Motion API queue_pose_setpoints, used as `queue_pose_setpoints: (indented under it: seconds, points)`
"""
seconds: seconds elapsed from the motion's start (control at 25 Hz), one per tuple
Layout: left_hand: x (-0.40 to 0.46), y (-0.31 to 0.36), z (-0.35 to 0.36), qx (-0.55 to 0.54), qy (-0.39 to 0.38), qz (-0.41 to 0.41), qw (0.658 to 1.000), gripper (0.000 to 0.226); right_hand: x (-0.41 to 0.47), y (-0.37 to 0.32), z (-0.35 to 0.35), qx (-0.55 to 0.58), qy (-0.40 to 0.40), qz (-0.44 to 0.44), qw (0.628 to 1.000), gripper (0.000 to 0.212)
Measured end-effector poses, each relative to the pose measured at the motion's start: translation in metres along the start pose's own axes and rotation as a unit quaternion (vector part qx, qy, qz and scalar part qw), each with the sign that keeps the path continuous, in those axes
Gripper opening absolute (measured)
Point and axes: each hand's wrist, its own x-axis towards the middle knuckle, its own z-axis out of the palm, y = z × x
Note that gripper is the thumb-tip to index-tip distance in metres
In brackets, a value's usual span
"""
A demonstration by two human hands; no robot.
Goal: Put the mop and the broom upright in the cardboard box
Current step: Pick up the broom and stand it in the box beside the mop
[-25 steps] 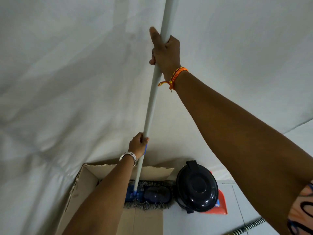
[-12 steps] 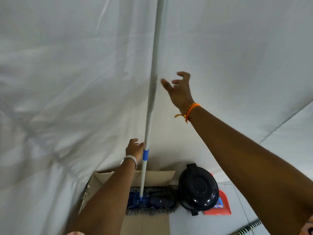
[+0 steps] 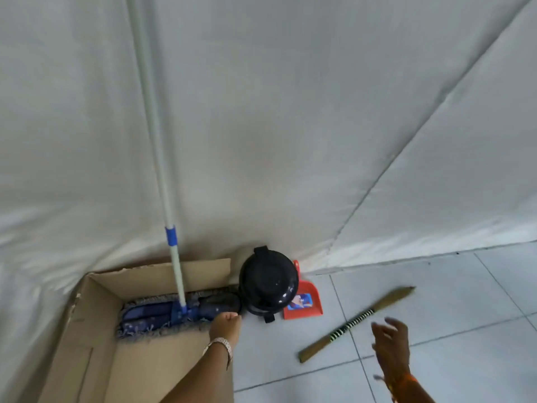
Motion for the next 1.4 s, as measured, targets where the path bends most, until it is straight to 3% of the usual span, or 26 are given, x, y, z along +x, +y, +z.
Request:
queue_pose_setpoints:
  seconds: [0.16,0.32,0.48,0.76,1.12,1.32,1.4]
  points:
    - [-0.039,-0.027,0.126,0.029,-0.006,-0.040,0.999,0.024,0.046,0.140,-0.147,-0.071,0.060,0.063,0.994,0.033]
    - [-0.076,-0.013,0.266,0.065,-0.048,-0.035,0.996,0.026,0.104,0.148,-0.270,-0.072,0.095,0.037,0.992,0.029]
    - [-0.113,-0.002,0.355,0.119,-0.066,-0.023,0.990,0.029,0.161,0.124,-0.335,-0.188,0.027,-0.052,0.981,0.032]
    - [-0.085,-0.003,0.443,0.172,-0.041,-0.028,0.984,0.046,0.278,0.119,-0.328,-0.388,-0.127,-0.152,0.900,0.038]
    - [-0.023,0.039,0.513,0.186,-0.006,-0.050,0.981,0.041,0.408,0.099,-0.294,-0.452,-0.235,-0.176,0.842,0.036]
    - [0.037,0.011,0.573,0.222,-0.092,-0.015,0.971,0.049,0.496,0.126,-0.245,-0.483,-0.288,-0.212,0.800,0.038]
    - [0.069,-0.018,0.598,0.222,-0.088,-0.013,0.971,0.054,0.536,0.147,-0.214,-0.513,-0.315,-0.235,0.763,0.048]
